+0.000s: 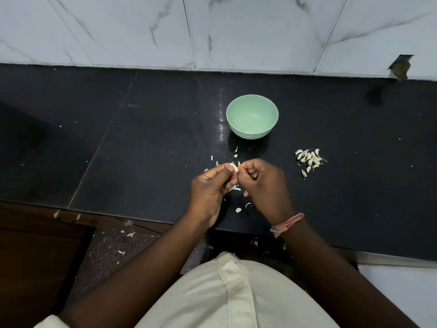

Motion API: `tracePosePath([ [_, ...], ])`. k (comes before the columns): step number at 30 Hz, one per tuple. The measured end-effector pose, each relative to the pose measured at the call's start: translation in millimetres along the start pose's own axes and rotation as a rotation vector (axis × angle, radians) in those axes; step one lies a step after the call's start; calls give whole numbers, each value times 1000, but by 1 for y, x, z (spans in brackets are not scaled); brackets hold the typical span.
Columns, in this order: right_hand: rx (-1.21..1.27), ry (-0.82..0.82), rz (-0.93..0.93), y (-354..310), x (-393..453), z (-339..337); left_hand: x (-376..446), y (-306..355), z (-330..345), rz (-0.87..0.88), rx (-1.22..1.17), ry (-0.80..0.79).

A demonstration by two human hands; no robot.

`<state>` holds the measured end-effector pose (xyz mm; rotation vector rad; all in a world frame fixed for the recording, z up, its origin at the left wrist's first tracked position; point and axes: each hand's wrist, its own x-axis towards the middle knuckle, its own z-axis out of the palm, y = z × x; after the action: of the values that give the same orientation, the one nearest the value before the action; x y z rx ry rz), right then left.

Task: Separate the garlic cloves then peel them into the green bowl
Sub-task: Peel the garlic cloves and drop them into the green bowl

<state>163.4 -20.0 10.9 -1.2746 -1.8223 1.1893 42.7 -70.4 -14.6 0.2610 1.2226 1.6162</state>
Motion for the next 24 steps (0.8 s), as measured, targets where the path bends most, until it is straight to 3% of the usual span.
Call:
tracePosePath([
  [9,48,-112,70,0,0,-3,-1,2,1,-8,77,33],
  [13,-100,-9,-27,6,-4,8,-3,5,6,7,88,68],
  [17,-211,112,-96,8,1,7,-5,10,12,77,129,2],
  [24,-176,181,-108,11,0,5,-7,5,13,78,224,-51],
])
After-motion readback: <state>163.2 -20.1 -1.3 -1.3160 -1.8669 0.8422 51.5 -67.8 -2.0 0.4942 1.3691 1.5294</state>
